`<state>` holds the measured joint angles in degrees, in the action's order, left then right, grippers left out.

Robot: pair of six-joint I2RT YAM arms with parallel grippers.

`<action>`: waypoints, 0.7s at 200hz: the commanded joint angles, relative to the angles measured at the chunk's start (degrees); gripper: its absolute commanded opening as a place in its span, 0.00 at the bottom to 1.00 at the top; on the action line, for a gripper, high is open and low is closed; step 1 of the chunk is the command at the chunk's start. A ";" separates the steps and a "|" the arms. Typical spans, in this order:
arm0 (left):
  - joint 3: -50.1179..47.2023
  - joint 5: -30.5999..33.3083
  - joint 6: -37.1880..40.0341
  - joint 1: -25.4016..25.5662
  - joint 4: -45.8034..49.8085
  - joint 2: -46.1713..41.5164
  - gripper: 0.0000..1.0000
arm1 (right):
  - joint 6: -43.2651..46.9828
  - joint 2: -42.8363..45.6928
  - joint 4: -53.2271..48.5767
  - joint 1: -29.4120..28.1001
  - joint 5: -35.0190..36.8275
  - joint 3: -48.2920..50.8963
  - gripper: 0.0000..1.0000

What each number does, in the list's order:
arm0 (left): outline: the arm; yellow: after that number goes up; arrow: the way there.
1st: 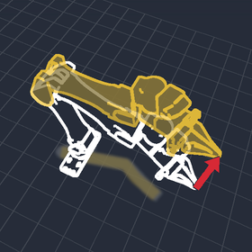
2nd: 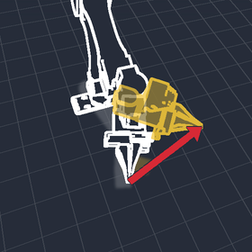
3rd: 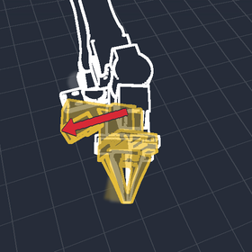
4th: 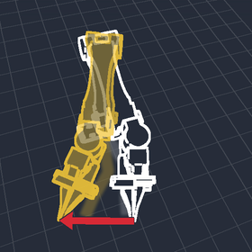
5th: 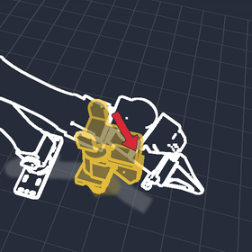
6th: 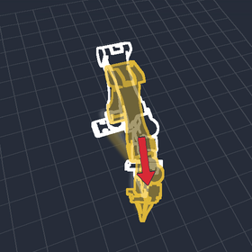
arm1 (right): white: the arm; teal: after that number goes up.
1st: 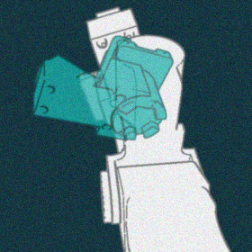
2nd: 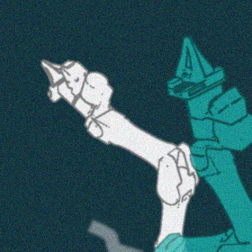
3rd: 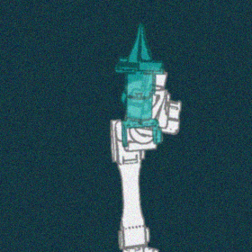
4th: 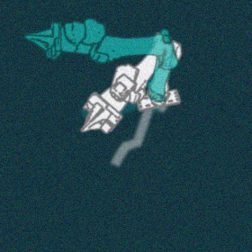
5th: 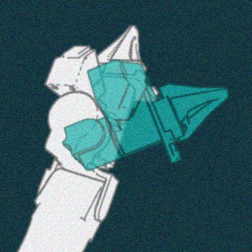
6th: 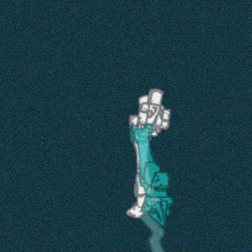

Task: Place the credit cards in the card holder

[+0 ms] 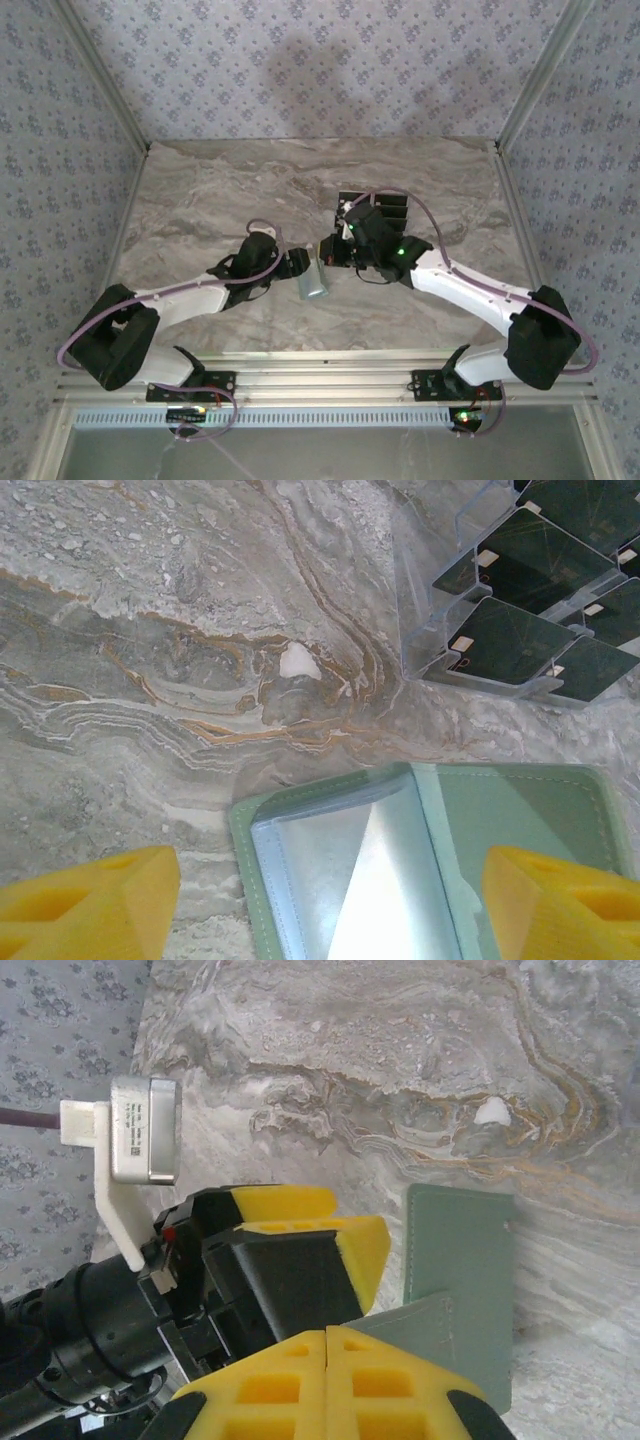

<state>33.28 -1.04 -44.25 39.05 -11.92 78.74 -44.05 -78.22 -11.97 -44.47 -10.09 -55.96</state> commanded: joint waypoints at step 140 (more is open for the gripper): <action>2.04 1.74 2.56 0.14 6.63 -1.75 0.80 | 0.16 13.63 -4.60 9.71 4.64 21.51 0.37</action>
<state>33.30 -0.32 -43.05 39.05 -7.40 78.72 -43.88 -69.63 -12.73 -33.50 -7.29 -31.42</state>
